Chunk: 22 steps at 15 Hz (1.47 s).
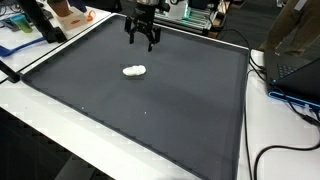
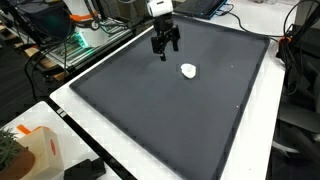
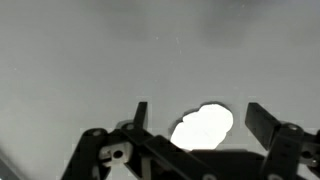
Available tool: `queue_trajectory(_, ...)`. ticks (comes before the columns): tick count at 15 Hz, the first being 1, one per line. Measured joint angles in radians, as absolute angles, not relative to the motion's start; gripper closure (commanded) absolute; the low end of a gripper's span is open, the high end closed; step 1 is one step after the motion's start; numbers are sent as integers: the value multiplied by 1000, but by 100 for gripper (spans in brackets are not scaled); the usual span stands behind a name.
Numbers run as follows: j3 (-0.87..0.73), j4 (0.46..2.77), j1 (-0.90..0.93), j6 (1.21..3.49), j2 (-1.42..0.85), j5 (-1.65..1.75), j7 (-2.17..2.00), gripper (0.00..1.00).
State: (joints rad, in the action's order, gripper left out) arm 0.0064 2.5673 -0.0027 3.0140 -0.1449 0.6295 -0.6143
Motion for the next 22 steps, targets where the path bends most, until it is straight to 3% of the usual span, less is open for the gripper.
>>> queue_trajectory(9, -214, 2517, 117, 3242, -165, 929, -805, 0)
queue_trajectory(22, -228, 2467, 139, 3247, -172, 929, -809, 0)
